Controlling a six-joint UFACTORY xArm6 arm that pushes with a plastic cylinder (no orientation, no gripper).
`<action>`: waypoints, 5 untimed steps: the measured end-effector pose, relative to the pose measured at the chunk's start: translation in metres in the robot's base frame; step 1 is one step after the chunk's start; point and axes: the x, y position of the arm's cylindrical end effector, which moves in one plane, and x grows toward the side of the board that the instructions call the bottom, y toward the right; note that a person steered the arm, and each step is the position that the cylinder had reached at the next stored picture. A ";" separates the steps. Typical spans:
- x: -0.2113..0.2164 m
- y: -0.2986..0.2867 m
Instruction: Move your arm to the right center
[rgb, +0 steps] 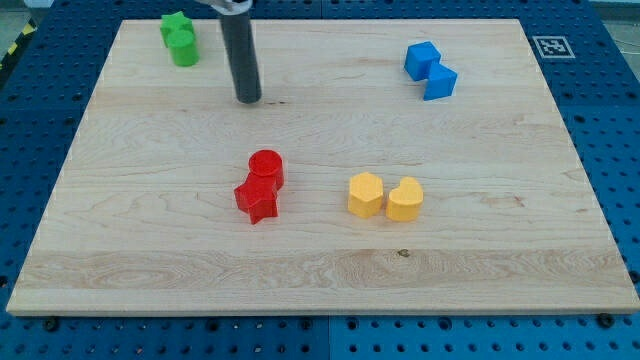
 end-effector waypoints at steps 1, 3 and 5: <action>0.004 0.030; 0.056 0.088; 0.093 0.190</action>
